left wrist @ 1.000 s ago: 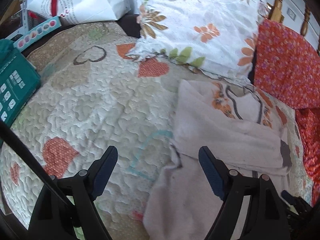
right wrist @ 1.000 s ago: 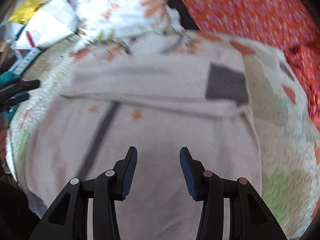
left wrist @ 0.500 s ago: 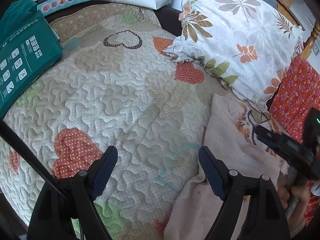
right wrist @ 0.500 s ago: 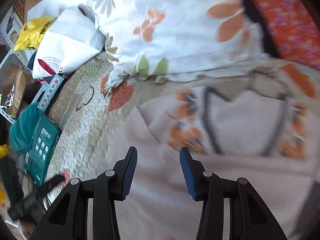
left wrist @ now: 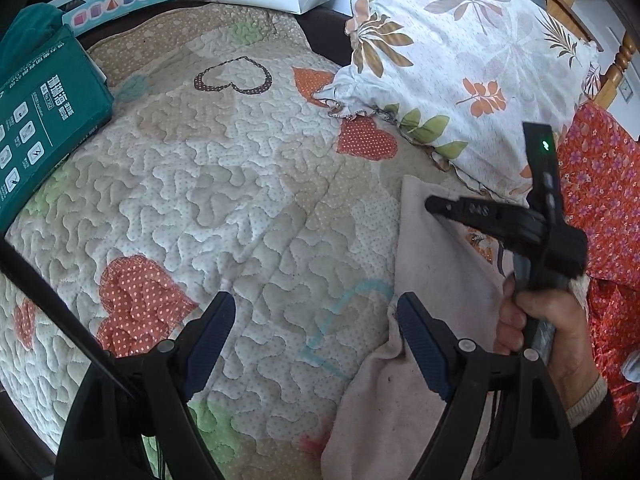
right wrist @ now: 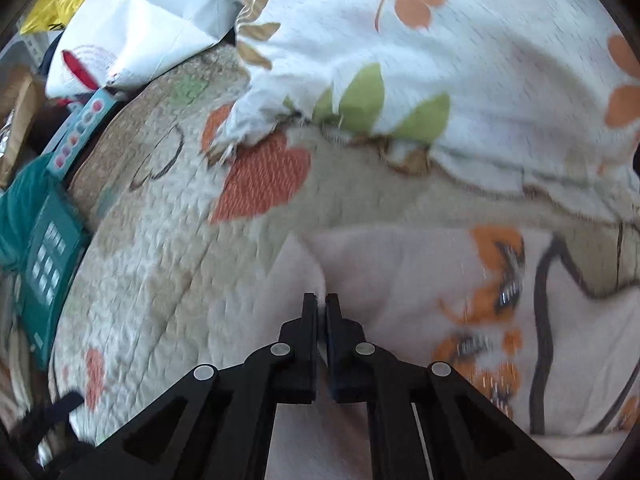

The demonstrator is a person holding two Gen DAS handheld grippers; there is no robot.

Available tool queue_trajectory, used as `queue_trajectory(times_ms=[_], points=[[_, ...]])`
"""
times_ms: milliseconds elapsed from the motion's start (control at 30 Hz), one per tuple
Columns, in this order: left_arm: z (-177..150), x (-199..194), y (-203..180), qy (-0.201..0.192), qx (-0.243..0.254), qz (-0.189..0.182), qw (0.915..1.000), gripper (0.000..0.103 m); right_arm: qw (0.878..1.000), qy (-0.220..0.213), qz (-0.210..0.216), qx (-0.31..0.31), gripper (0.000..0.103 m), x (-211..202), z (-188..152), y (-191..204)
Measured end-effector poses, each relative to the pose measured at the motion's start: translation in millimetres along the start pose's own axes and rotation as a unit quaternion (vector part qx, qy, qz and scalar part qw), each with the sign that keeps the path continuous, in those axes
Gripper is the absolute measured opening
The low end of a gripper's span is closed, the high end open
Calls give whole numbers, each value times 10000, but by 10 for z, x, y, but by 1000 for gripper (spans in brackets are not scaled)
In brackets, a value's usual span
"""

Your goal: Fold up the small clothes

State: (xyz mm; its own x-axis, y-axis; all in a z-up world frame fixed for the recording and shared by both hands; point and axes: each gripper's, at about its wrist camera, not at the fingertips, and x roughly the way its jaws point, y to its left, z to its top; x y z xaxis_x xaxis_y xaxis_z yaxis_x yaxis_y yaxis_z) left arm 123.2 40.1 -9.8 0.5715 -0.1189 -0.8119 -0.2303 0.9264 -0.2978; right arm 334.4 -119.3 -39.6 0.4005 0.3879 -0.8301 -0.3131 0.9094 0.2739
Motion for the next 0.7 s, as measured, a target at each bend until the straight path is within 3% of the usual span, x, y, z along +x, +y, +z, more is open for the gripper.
queue_trajectory(times_ms=[167,333,467,567,700], points=[[9,61,-17,55,9,94,9999,82,9988,-84,-487,0,8,129,87,32],[-33,78,-101,102,161,85,9998,82,9975,-401,-542,226,11,-389,-157,-23],[-103,63,-135,206,176,-34,9996,82,9959,-444,-755,214,11,-924,-679,-259],[-179,64,-176,259,265,-33,9993,82,9901,-357,-1291,409,11,-1222,-1165,-702],[-267,66,-230,312,388,-84,9987,82,9704,-342,-1943,1393,11,-1542,-1750,-1475]])
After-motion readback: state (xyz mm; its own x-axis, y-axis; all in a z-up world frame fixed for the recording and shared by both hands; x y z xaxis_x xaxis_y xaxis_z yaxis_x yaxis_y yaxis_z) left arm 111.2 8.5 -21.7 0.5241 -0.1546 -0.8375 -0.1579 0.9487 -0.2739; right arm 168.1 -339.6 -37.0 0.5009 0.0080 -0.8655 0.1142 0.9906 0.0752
